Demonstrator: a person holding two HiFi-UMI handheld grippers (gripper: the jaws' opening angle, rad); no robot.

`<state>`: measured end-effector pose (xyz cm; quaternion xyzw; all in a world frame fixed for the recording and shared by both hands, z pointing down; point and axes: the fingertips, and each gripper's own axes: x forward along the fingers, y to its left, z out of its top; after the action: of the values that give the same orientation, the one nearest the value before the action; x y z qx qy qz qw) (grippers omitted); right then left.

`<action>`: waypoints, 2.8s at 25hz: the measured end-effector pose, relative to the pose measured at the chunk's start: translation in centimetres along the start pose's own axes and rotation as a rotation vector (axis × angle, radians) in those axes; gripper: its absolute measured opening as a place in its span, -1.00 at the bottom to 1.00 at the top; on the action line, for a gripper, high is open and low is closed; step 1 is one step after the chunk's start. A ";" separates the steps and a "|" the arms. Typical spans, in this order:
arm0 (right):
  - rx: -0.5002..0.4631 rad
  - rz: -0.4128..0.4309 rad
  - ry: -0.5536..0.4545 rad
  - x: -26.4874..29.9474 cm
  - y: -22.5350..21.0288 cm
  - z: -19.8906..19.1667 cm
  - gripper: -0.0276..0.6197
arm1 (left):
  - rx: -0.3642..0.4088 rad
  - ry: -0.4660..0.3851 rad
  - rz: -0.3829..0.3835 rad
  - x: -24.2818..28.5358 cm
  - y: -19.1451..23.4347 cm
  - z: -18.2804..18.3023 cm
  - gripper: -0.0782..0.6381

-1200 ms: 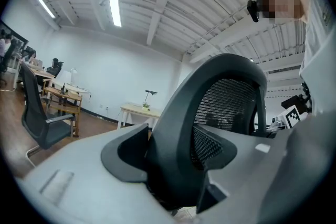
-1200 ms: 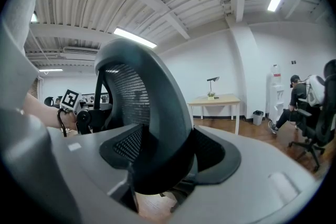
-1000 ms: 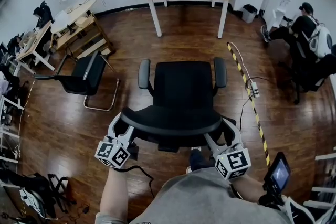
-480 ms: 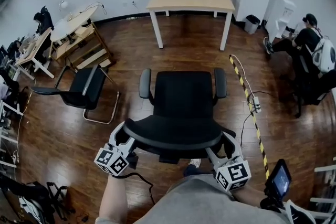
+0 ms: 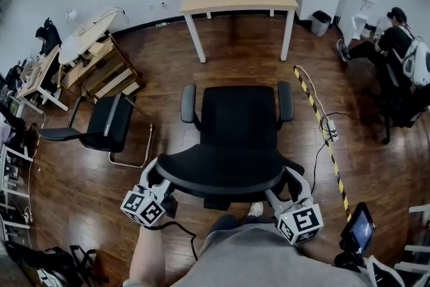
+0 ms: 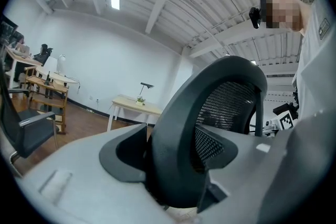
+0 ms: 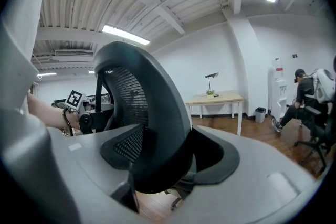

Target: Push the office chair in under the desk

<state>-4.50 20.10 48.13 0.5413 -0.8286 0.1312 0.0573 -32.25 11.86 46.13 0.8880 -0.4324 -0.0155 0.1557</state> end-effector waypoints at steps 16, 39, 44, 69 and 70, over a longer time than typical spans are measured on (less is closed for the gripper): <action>-0.002 0.044 0.021 4.7 -7.4 2.2 -0.03 | -0.090 -0.006 -0.149 7.1 -0.1 1.2 -0.03; 0.022 0.184 0.022 10.1 -12.6 4.9 -0.04 | -0.052 -0.019 -0.082 14.4 1.0 3.1 -0.03; 0.012 0.249 0.047 12.1 -13.2 5.8 -0.06 | -0.051 -0.025 -0.096 16.3 1.7 3.7 -0.03; 0.002 0.291 0.119 24.3 -23.5 9.4 -0.11 | -0.146 0.004 -0.272 30.6 7.1 6.5 -0.04; 0.000 0.289 0.116 25.0 -23.9 9.8 -0.11 | -0.147 0.003 -0.275 31.2 7.5 6.8 -0.04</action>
<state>7.57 -13.70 48.40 0.4080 -0.8931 0.1689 0.0856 -19.51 -18.35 45.17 0.9251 -0.3041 -0.0668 0.2172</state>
